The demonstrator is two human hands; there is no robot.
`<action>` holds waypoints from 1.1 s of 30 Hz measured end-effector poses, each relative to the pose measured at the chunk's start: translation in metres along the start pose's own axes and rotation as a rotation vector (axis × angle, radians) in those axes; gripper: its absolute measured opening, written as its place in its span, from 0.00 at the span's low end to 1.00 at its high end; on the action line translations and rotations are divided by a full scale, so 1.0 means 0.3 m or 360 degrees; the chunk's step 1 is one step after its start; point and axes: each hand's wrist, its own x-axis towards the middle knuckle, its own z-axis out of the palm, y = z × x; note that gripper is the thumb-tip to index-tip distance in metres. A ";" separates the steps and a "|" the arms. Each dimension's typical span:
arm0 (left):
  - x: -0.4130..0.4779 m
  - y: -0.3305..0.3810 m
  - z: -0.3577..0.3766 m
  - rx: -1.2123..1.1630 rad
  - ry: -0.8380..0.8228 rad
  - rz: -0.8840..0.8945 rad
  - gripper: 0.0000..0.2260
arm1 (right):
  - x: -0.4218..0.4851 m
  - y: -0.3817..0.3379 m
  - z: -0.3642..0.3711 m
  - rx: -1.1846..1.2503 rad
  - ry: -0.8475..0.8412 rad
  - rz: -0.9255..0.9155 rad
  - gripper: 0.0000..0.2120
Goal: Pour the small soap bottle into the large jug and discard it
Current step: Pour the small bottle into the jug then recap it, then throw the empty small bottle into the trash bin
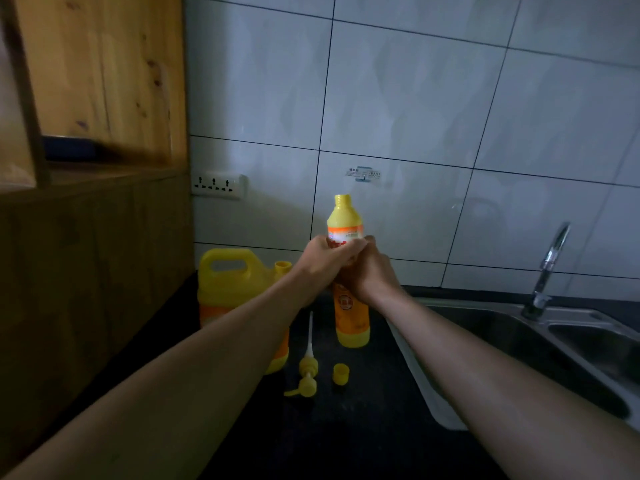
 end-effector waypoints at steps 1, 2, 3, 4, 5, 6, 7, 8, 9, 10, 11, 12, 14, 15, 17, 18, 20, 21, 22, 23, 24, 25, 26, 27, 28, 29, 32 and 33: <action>0.003 -0.009 0.000 -0.0013 0.0007 -0.0035 0.16 | -0.007 0.011 0.007 -0.0016 -0.0030 -0.0033 0.26; 0.007 -0.017 -0.003 -0.0002 0.0006 -0.0070 0.17 | -0.010 0.024 0.013 -0.0034 -0.0068 -0.0068 0.27; 0.012 -0.028 -0.007 0.0030 -0.0001 -0.0094 0.19 | -0.013 0.037 0.016 -0.0045 -0.0123 -0.0101 0.29; 0.014 -0.036 -0.010 0.0077 -0.0003 -0.0104 0.20 | -0.014 0.047 0.014 -0.0021 -0.0190 -0.0116 0.31; 0.014 -0.044 -0.011 0.0130 0.0004 -0.0094 0.21 | -0.018 0.051 0.005 0.0042 -0.0285 -0.0105 0.34; 0.015 -0.052 -0.007 0.0181 0.0021 -0.0068 0.22 | -0.013 0.063 0.001 0.0147 -0.0398 -0.0071 0.38; 0.017 -0.061 -0.002 0.0233 0.0045 -0.0037 0.21 | -0.010 0.072 -0.005 0.0217 -0.0513 -0.0038 0.42; 0.017 -0.070 0.005 0.0285 0.0068 -0.0007 0.20 | 0.000 0.091 -0.001 0.0213 -0.0616 -0.0022 0.43; 0.018 -0.078 0.013 0.0353 0.0097 0.0019 0.20 | 0.006 0.107 0.003 0.0126 -0.0682 -0.0031 0.42; 0.019 -0.087 0.021 0.0442 0.0131 0.0045 0.20 | 0.009 0.123 0.006 0.0040 -0.0729 -0.0032 0.41; 0.021 -0.099 0.029 0.0539 0.0169 0.0070 0.21 | 0.010 0.138 0.010 -0.0034 -0.0763 -0.0010 0.39; 0.022 -0.109 0.034 0.0623 0.0209 0.0097 0.21 | 0.014 0.153 0.014 -0.0085 -0.0809 0.0020 0.37; 0.025 -0.122 0.037 0.0707 0.0269 0.0152 0.21 | 0.008 0.174 0.032 -0.0290 -0.0929 0.0083 0.35; 0.027 -0.125 0.036 0.0720 0.0293 0.0174 0.21 | 0.004 0.183 0.042 -0.0427 -0.0956 0.0086 0.34; 0.032 -0.128 0.031 0.0772 0.0333 0.0197 0.22 | 0.000 0.207 0.084 -0.0626 -0.0988 0.0075 0.27; 0.035 -0.130 0.030 0.0803 0.0342 0.0192 0.23 | -0.002 0.221 0.111 -0.0679 -0.1007 0.0080 0.25; 0.035 -0.139 0.030 0.0847 0.0330 0.0170 0.23 | -0.014 0.262 0.160 -0.0669 -0.1118 0.0141 0.28; 0.033 -0.149 0.031 0.0855 0.0326 0.0166 0.23 | -0.023 0.282 0.179 -0.0591 -0.1195 0.0196 0.33; 0.032 -0.158 0.033 0.0860 0.0323 0.0171 0.23 | -0.029 0.303 0.197 -0.0502 -0.1241 0.0224 0.37; 0.030 -0.168 0.035 0.0866 0.0321 0.0178 0.23 | -0.040 0.320 0.210 -0.0469 -0.1244 0.0212 0.38; 0.030 -0.180 0.036 0.0873 0.0317 0.0186 0.22 | -0.047 0.338 0.223 -0.0476 -0.1212 0.0191 0.38; 0.030 -0.190 0.037 0.0881 0.0315 0.0192 0.22 | -0.059 0.347 0.229 -0.0536 -0.1174 0.0168 0.38; 0.030 -0.199 0.038 0.0883 0.0314 0.0195 0.22 | -0.070 0.350 0.234 -0.0603 -0.1143 0.0173 0.37; 0.031 -0.207 0.040 0.0880 0.0308 0.0189 0.23 | -0.083 0.352 0.235 -0.0643 -0.1120 0.0191 0.34; 0.034 -0.213 0.042 0.0878 0.0300 0.0183 0.23 | -0.089 0.357 0.239 -0.0660 -0.1101 0.0211 0.31; 0.036 -0.219 0.043 0.0884 0.0297 0.0186 0.23 | -0.095 0.361 0.241 -0.0667 -0.1083 0.0220 0.27; 0.036 -0.222 0.046 0.0917 0.0302 0.0225 0.23 | -0.106 0.372 0.241 -0.0633 -0.1046 0.0184 0.21; 0.036 -0.219 0.048 0.0905 0.0297 0.0225 0.23 | -0.108 0.373 0.233 -0.0629 -0.1033 0.0163 0.20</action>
